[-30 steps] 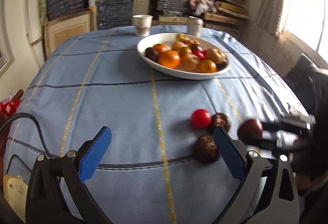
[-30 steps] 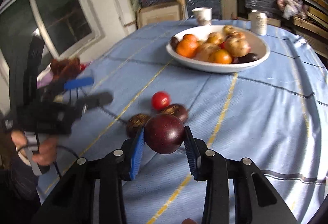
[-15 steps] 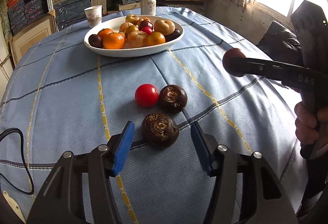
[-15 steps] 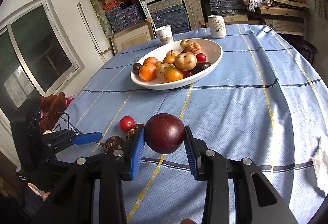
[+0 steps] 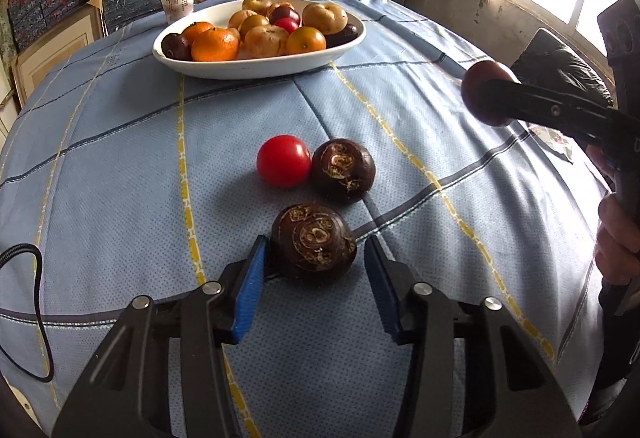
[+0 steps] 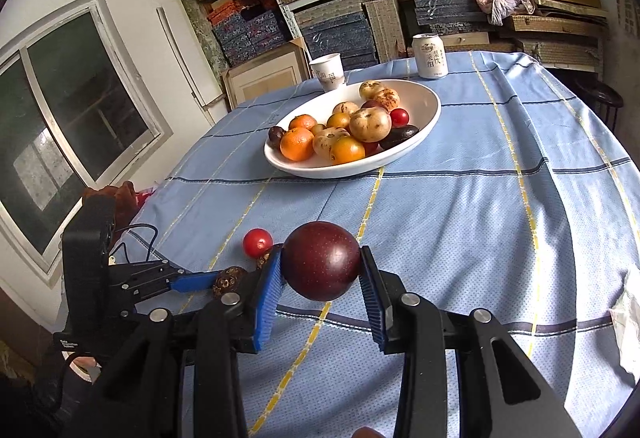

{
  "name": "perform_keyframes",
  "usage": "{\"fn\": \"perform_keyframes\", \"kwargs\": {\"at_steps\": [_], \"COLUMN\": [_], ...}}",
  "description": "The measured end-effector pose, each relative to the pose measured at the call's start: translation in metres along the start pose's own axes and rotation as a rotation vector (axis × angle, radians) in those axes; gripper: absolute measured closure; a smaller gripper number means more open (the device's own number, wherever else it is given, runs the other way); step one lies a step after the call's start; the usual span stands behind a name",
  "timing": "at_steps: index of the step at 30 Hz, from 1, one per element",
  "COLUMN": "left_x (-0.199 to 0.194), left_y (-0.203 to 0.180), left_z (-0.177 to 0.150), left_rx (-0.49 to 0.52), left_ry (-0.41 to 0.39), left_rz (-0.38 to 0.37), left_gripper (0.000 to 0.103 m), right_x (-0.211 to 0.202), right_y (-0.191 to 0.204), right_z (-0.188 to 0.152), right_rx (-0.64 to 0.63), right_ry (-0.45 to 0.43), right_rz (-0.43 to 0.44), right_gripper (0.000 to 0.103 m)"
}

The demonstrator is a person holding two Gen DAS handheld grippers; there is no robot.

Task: Organize fruits
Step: 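Grasp a dark brown round fruit with the left tool while the right tool holds the plum, then lower the brown fruit and plum onto the white plate and open both tools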

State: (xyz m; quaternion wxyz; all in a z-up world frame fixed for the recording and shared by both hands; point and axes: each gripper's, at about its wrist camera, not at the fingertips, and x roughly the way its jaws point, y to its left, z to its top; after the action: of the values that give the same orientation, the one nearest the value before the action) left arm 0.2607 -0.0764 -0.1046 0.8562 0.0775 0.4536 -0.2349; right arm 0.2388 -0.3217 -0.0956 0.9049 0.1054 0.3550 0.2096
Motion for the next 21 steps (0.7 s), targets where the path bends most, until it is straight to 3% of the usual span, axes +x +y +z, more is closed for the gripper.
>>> {"fn": "perform_keyframes", "kwargs": {"at_steps": [8,15,17,21], "left_x": [-0.001,-0.029,-0.044,-0.071], "left_y": [0.004,0.014,0.015,0.029], "left_z": [0.0,0.002,0.011,0.047], "left_rx": [-0.02,-0.076,-0.05,-0.028], "left_ry": [-0.004,-0.066,-0.081,-0.119], "left_rz": [-0.002,-0.009,-0.006,-0.024], "left_gripper": [0.061,0.061,0.061,0.061], "right_x": [0.007,0.01,0.005,-0.008], "right_y": [-0.002,-0.003,0.001,0.009], "right_z": [-0.001,-0.003,0.006,0.045], "right_rx": [0.014,0.022,0.004,-0.077], "right_ry": [0.021,0.057,0.075,0.029], "right_rz": [-0.001,0.037,0.081,0.068], "right_gripper": [0.064,0.064,0.064,0.064]}}
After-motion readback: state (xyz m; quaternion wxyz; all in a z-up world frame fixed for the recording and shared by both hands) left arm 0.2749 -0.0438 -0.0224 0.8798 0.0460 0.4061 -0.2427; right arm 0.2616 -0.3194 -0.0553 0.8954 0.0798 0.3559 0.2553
